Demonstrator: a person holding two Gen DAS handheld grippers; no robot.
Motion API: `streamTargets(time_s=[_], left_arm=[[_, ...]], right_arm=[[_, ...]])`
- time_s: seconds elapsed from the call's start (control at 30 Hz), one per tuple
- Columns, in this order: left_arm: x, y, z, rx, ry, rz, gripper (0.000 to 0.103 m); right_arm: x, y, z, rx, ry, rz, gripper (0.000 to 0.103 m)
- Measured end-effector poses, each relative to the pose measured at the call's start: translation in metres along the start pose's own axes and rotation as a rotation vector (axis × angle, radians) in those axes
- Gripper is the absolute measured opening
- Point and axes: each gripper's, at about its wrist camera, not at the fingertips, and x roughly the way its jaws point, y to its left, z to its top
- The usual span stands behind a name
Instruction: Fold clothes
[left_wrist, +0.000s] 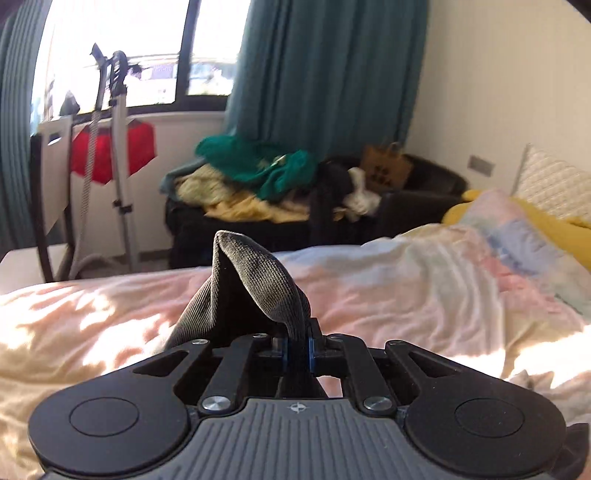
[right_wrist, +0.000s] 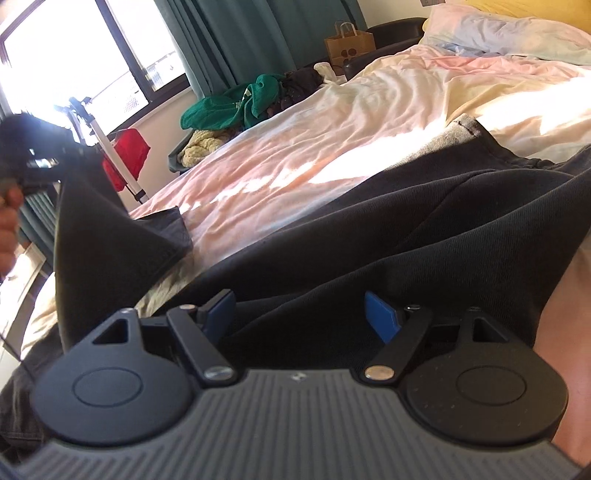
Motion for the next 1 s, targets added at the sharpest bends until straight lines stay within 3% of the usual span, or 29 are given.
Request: streamTargets(time_s=[0.1,0.17,0.27,0.33,0.43,0.57,0.7,0.83,0.93,1.0], left_arm=[[-0.024,-0.023,0.021,0.023,-0.073,-0.117,0.010],[-0.027,-0.032,0.021,0.051,-0.074,-0.161,0.011],[-0.017,-0.035,-0.002,0.059,-0.019,-0.109,0.026],[-0.012,-0.030,-0.024,0.030,0.022,-0.044,0.050],[-0.028,-0.006,-0.057,-0.036,0.042,0.000,0.060],[-0.082,0.044,-0.099,-0.194,0.067,0.047,0.066],[-0.153,0.083,-0.148,-0.327,0.092,0.167,0.074],[-0.219,0.130,-0.204,-0.569,0.116,0.268,0.075],[-0.251,0.162,-0.233,-0.748,0.100,0.294,0.075],[-0.259,0.178,-0.241,-0.833,0.089,0.270,0.076]], right_arm=[[-0.010,-0.004,0.003,0.020,-0.035,-0.010,0.079],[-0.017,-0.008,0.006,0.041,-0.065,-0.015,0.079],[-0.024,-0.014,0.010,0.074,-0.104,-0.006,0.079],[-0.025,-0.016,0.010,0.085,-0.105,0.030,0.079],[-0.027,-0.014,0.010,0.088,-0.110,0.103,0.079],[-0.027,-0.016,0.011,0.131,-0.099,0.204,0.079],[-0.023,-0.019,0.012,0.178,-0.063,0.253,0.080],[-0.016,-0.024,0.013,0.227,-0.018,0.284,0.080],[-0.009,-0.027,0.012,0.262,0.030,0.296,0.080],[-0.001,-0.028,0.008,0.280,0.081,0.290,0.080]])
